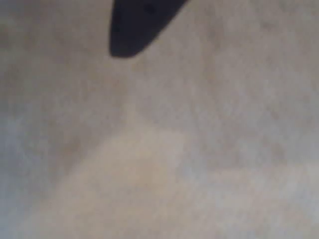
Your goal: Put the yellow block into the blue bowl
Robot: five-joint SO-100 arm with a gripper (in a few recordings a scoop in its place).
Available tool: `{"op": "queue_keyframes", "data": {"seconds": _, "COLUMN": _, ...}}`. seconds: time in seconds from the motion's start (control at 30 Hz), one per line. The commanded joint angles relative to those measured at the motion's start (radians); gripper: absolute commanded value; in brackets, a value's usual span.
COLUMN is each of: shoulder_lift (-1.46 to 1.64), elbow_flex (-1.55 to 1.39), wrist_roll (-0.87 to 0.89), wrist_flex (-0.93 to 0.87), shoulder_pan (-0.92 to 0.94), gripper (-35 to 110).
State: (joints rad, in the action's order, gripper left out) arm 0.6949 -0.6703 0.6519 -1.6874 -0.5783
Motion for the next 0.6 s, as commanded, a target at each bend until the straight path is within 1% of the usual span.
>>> {"op": "queue_keyframes", "data": {"seconds": 0.0, "shoulder_lift": 0.054, "elbow_flex": 0.078, "wrist_roll": 0.000, "wrist_flex": 0.054, "shoulder_pan": 0.005, "gripper": 53}}
{"op": "queue_keyframes", "data": {"seconds": 0.13, "shoulder_lift": 0.054, "elbow_flex": 0.077, "wrist_roll": 0.000, "wrist_flex": 0.087, "shoulder_pan": 0.002, "gripper": 53}}
{"op": "queue_keyframes", "data": {"seconds": 0.4, "shoulder_lift": 0.043, "elbow_flex": 0.077, "wrist_roll": 0.002, "wrist_flex": 0.091, "shoulder_pan": 0.002, "gripper": 52}}
{"op": "queue_keyframes", "data": {"seconds": 0.47, "shoulder_lift": 0.041, "elbow_flex": 0.077, "wrist_roll": 0.002, "wrist_flex": 0.101, "shoulder_pan": 0.008, "gripper": 50}}
{"op": "queue_keyframes", "data": {"seconds": 0.57, "shoulder_lift": 0.044, "elbow_flex": 0.077, "wrist_roll": 0.002, "wrist_flex": 0.103, "shoulder_pan": 0.008, "gripper": 43}}
